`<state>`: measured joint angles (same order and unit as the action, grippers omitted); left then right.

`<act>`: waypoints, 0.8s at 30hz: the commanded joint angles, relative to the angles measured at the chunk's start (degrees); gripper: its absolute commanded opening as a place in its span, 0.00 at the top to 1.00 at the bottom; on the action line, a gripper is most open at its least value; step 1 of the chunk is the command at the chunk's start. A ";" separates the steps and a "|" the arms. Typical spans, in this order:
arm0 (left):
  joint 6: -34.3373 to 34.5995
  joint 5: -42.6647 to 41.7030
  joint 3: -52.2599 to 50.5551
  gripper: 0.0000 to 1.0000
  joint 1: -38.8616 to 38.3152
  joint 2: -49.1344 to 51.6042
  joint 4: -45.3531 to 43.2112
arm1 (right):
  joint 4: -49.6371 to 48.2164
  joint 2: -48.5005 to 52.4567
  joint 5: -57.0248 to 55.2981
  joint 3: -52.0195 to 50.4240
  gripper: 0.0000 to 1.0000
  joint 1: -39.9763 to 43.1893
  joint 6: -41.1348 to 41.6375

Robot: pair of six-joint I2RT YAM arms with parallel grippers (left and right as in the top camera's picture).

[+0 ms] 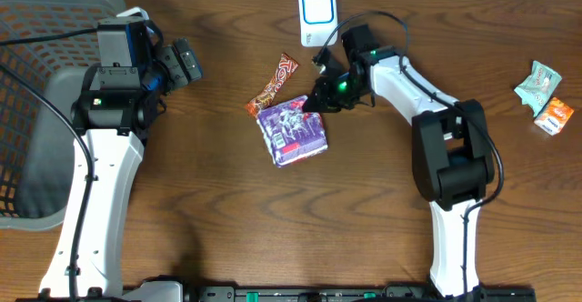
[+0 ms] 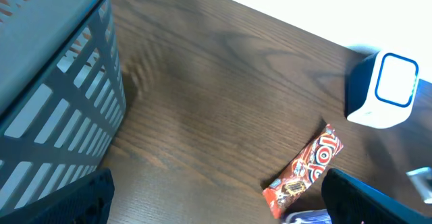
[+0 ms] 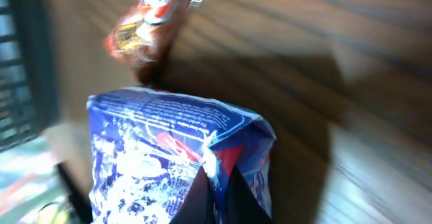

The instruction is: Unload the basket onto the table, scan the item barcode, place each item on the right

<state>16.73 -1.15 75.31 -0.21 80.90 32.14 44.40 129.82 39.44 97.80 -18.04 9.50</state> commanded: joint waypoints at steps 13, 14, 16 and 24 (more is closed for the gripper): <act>0.09 0.28 0.68 0.02 0.02 0.28 0.02 | 13.05 -17.62 -46.93 3.67 0.99 0.37 8.66; 0.09 0.28 0.68 0.02 0.02 0.28 0.00 | 13.29 -17.44 -46.82 3.65 0.99 0.37 8.72; 0.09 0.28 0.68 0.02 0.04 0.28 0.00 | 13.20 -16.98 -45.46 3.65 0.98 0.37 8.59; 0.09 0.28 0.68 0.02 0.02 0.28 0.00 | 6.40 -10.54 -23.78 3.65 0.32 0.74 1.51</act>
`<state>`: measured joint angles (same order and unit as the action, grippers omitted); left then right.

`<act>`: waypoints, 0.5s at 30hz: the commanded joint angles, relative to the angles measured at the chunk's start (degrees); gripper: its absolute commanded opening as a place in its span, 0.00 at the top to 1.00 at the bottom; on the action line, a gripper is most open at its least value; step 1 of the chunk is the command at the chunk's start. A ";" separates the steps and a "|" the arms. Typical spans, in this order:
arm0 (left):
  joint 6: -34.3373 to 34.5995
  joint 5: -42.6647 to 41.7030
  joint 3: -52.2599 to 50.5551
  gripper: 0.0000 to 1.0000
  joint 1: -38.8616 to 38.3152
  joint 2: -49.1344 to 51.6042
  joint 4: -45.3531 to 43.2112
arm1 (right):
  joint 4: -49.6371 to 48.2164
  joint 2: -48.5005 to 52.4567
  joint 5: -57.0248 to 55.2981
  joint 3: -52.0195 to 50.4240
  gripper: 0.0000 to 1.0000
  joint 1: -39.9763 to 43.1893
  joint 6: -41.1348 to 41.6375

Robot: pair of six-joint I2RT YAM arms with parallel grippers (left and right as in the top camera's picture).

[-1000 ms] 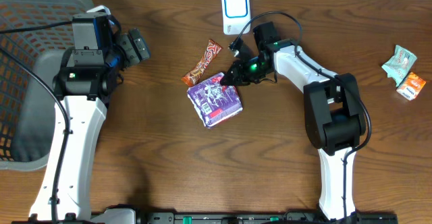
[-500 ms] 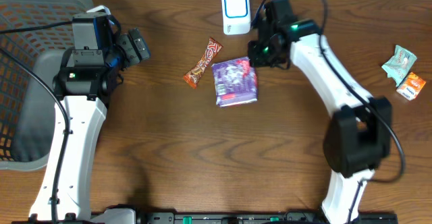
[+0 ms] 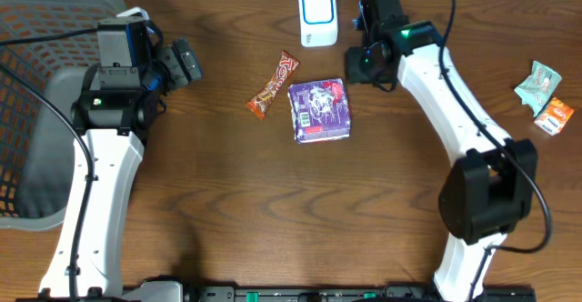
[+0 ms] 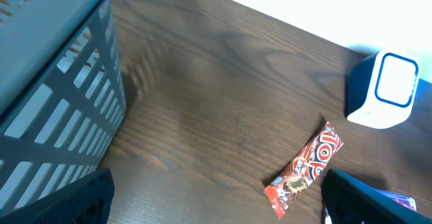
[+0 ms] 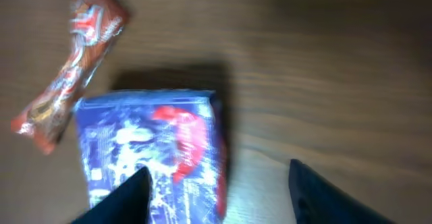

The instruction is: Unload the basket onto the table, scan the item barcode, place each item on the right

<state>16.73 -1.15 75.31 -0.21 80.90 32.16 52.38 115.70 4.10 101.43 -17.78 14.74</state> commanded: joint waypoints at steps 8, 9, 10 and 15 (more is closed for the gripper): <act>0.09 0.28 0.68 0.02 0.02 0.28 -0.02 | -9.07 14.12 27.23 0.02 0.27 2.10 -9.22; 0.09 0.28 0.68 0.02 0.02 0.28 -0.02 | -9.35 15.10 27.98 0.02 0.29 2.32 -9.25; 0.09 0.28 0.68 0.02 0.04 0.28 0.00 | -9.35 16.02 28.22 0.02 0.36 2.49 -9.25; 0.09 0.28 0.68 0.02 0.02 0.28 -0.02 | -7.26 19.12 33.57 0.02 0.73 3.13 -10.69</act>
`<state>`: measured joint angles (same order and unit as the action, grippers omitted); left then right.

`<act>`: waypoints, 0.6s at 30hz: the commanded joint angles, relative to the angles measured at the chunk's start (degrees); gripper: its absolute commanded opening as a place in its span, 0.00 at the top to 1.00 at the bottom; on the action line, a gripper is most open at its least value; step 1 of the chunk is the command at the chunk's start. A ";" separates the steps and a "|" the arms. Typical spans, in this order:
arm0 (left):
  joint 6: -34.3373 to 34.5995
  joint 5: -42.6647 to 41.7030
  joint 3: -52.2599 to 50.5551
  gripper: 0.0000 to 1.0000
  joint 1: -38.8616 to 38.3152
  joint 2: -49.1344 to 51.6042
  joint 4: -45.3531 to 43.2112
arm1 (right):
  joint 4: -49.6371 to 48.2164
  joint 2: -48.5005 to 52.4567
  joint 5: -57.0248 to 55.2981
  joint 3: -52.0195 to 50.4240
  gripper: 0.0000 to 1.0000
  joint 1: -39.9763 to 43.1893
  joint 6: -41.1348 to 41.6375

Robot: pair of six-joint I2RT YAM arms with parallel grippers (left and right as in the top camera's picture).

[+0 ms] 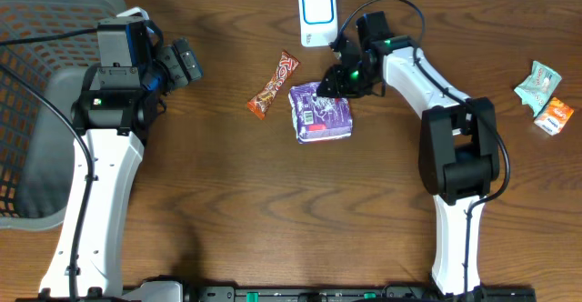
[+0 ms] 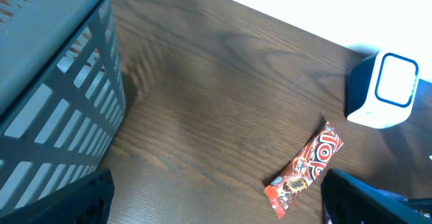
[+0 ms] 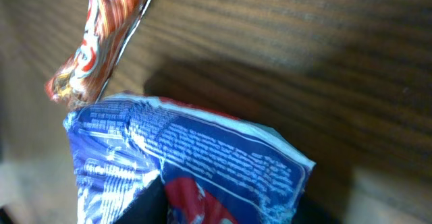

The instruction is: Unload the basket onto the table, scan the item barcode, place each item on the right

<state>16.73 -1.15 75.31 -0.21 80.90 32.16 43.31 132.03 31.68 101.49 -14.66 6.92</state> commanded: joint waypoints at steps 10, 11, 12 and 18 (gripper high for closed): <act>0.09 0.28 0.68 0.02 0.02 0.28 -0.02 | 6.29 -3.48 -5.68 -0.02 0.99 0.42 5.07; 0.09 0.28 0.68 0.02 0.02 0.28 -0.02 | 6.69 -5.27 -10.23 -0.02 0.99 0.42 7.52; 0.09 0.28 0.68 0.02 0.02 0.28 -0.02 | 7.26 -7.58 -15.08 -0.02 0.99 0.39 10.12; 0.09 0.28 0.68 0.02 0.02 0.28 -0.02 | 9.03 -19.15 -33.62 -0.02 0.99 -0.02 17.81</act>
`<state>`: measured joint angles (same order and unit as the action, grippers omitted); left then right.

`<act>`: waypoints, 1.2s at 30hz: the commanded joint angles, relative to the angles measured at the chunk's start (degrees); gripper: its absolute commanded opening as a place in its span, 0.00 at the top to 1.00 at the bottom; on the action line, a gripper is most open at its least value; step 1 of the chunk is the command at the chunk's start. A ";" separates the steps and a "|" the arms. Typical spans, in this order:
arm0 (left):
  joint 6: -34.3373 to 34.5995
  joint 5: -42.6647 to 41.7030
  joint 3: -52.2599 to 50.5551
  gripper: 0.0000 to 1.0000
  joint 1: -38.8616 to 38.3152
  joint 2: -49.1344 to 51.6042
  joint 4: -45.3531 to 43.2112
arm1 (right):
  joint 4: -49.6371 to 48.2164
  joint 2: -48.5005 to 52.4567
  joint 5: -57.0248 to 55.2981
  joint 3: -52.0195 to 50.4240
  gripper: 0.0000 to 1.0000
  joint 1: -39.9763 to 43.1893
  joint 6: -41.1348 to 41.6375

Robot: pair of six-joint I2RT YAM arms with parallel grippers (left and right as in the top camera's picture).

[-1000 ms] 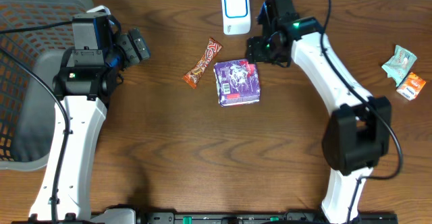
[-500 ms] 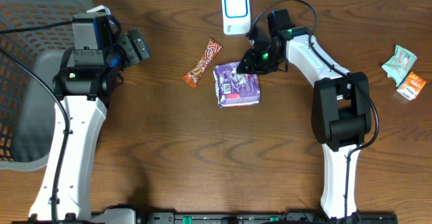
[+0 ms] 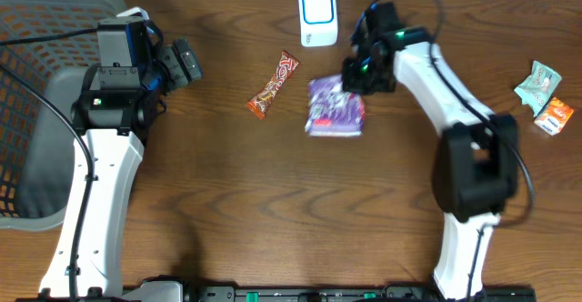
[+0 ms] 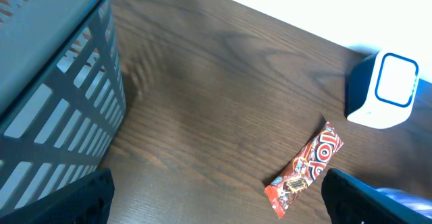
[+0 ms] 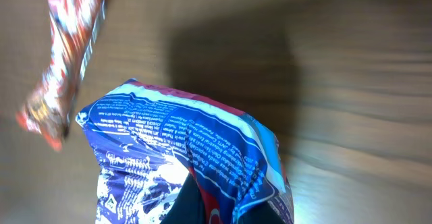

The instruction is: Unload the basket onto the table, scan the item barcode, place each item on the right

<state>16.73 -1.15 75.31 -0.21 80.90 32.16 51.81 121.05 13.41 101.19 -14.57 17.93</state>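
A blue-purple snack packet (image 3: 335,107) shows blurred just below and right of the white and blue scanner (image 3: 317,15). My right gripper (image 3: 360,76) is shut on the packet's upper right edge. In the right wrist view the packet (image 5: 182,143) is pinched between the dark fingers (image 5: 183,202), and its shadow falls on the wood behind it. My left gripper (image 3: 186,63) stands open far to the left, beside the basket, with nothing between its fingers (image 4: 81,198). In the left wrist view the scanner (image 4: 382,89) stands at the right.
A red candy bar (image 3: 273,85) lies left of the packet and also shows in the wrist views (image 4: 305,170) (image 5: 64,69). A dark mesh basket (image 3: 36,84) fills the left side. Two small snack packs (image 3: 544,97) lie at the far right edge.
My right gripper's jaws stood open around the packet's top edge; now they are shut on it. The packet has shifted to the right. The left arm has not moved.
First my right gripper was shut on the tilted packet's corner, below the candy bar. Then the packet lay flat under the scanner, and the gripper stood open beside the scanner. Then the gripper was back at the packet's edge, and now it holds it.
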 commanded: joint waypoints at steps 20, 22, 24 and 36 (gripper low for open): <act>0.09 0.28 0.68 0.02 0.02 0.28 -0.02 | 14.10 -4.02 -78.75 -3.39 0.99 -9.46 18.51; 0.09 0.28 0.68 0.02 0.02 0.28 -0.02 | 13.18 -1.07 -77.85 -3.39 0.99 -10.36 18.45; 0.09 0.28 0.68 0.02 0.02 0.28 -0.02 | 12.66 1.92 -77.22 -3.39 0.99 -11.56 18.45; 0.09 0.28 0.68 0.02 0.02 0.28 -0.02 | 6.03 5.38 -59.67 0.20 0.56 -21.16 18.03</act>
<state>16.73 -1.15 75.31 -0.21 80.90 32.16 57.89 128.35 -52.31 98.52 -35.66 35.33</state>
